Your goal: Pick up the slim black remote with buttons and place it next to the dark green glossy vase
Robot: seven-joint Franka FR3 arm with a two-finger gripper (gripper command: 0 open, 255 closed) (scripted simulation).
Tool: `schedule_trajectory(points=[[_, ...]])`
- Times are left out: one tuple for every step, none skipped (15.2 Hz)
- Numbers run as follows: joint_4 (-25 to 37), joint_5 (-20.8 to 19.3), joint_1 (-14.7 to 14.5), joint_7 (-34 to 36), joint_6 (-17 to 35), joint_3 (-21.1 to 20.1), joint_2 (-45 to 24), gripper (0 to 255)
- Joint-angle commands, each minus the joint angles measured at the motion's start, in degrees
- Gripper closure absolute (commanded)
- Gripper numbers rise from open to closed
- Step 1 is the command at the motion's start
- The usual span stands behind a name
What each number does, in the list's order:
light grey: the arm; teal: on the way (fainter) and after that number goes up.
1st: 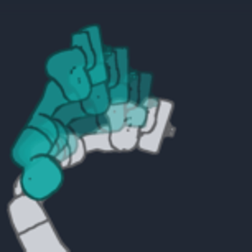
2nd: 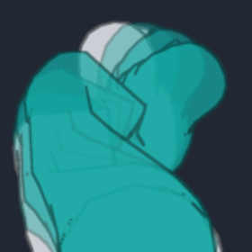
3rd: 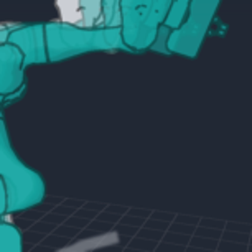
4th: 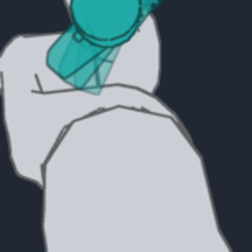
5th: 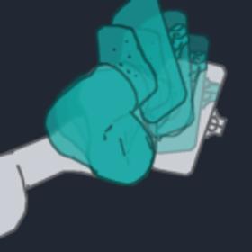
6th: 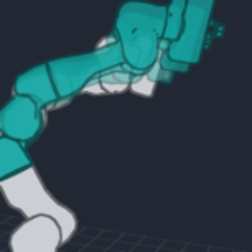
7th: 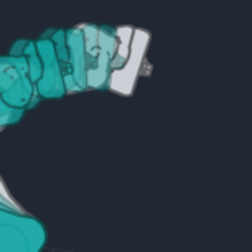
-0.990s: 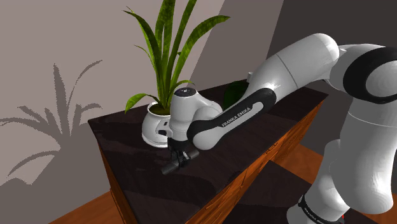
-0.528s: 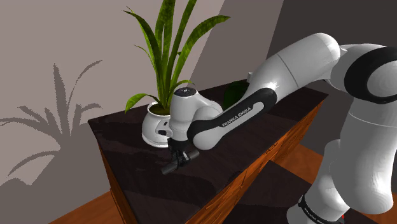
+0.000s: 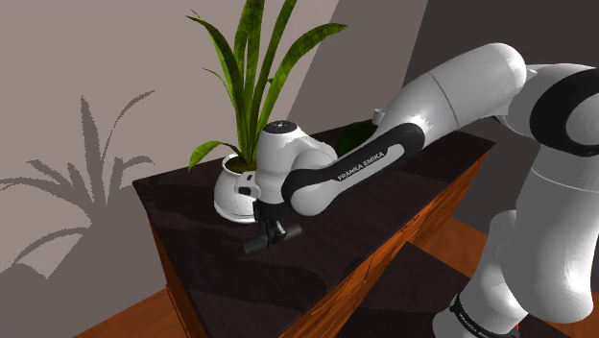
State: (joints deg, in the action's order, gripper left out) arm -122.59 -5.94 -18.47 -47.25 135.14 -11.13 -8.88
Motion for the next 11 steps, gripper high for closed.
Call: schedule_trajectory(points=[[0.39,0.41,0.05,-0.31,-1.44,-0.10,1.07,255],[0.68,0.58,0.07,-0.45,-2.15,-0.13,1.51,255],[0.98,0.75,0.09,-0.58,-2.85,-0.16,1.93,255],[1.29,0.91,0.11,-0.71,-3.57,-0.19,2.35,255],[1.61,1.06,0.12,-0.84,-4.28,-0.21,2.75,255],[1.95,1.21,0.14,-0.96,-5.00,-0.23,3.14,255],[2.29,1.35,0.15,-1.08,-5.71,-0.25,3.53,255],[2.66,1.49,0.17,-1.20,-6.43,-0.27,3.90,255],[3.03,1.62,0.18,-1.31,-7.15,-0.28,4.26,255],[3.41,1.75,0.19,-1.42,-7.88,-0.29,4.60,255],[3.81,1.87,0.20,-1.53,-8.60,-0.30,4.94,255]])
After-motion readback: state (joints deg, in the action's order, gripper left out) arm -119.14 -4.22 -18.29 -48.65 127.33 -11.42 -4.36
